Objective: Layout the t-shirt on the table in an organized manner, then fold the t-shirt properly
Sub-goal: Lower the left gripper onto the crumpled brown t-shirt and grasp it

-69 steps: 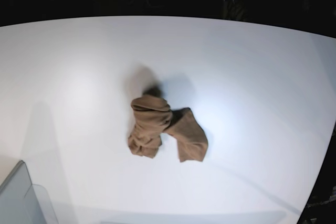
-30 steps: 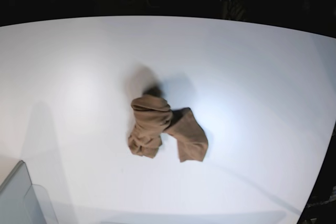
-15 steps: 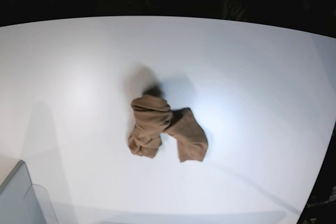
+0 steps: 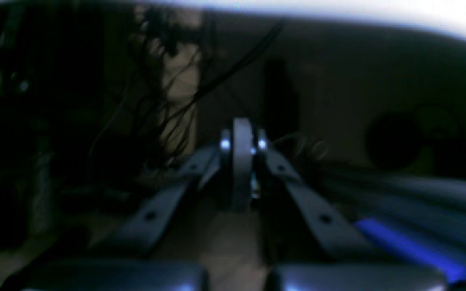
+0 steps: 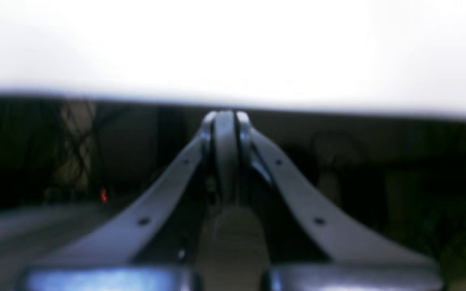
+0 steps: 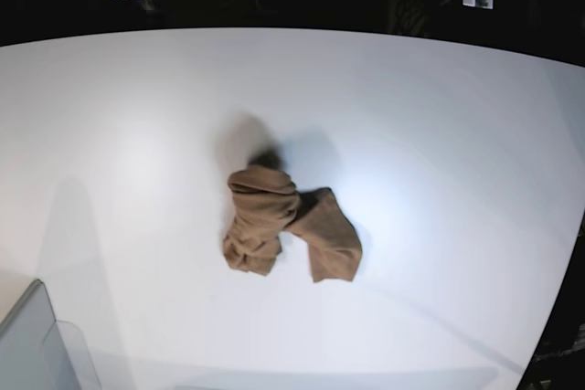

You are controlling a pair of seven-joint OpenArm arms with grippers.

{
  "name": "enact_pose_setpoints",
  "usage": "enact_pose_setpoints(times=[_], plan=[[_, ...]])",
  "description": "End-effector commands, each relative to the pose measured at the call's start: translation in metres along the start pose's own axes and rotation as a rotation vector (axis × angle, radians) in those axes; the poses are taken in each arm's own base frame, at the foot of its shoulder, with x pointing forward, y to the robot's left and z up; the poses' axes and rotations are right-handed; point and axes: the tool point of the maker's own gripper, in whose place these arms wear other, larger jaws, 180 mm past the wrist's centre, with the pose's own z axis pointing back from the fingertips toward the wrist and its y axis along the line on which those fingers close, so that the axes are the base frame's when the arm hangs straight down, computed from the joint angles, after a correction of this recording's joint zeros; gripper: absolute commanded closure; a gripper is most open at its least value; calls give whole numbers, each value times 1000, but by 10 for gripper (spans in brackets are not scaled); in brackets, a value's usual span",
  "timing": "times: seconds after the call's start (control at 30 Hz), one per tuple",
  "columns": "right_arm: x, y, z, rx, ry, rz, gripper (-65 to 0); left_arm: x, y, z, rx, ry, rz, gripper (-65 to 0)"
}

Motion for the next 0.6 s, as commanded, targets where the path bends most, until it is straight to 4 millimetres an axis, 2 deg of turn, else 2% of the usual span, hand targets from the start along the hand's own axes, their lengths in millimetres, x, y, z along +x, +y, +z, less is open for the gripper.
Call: enact_pose_setpoints(times=[0.0,0.07,0.17,0.33,0.47,0.5,0.57], plan=[[18,3,4,8,-57,-7,0,21,-8,4,-29,-62,-9,-2],[41,6,-2,15,-127,-12,0,44,-23,6,-62,-120,-12,-2],[66,19,-17,40,-202,-38,0,77,-39,9,-104,-206,-10,-2],[97,29,-30,43,-294,-88,-1,124,-51,6,-141,-335,-17,-4],[111,31,-44,40,-303,-106,-138,151,-53,-2,-150,-407,-31,-14],[112,32,-49,41,-290,-106,-186,158,-53,-4,-151,-426,-35,-36],[116,32,-58,44,-266,-106,-273,176,-54,-8,-154,-476,-43,-131]])
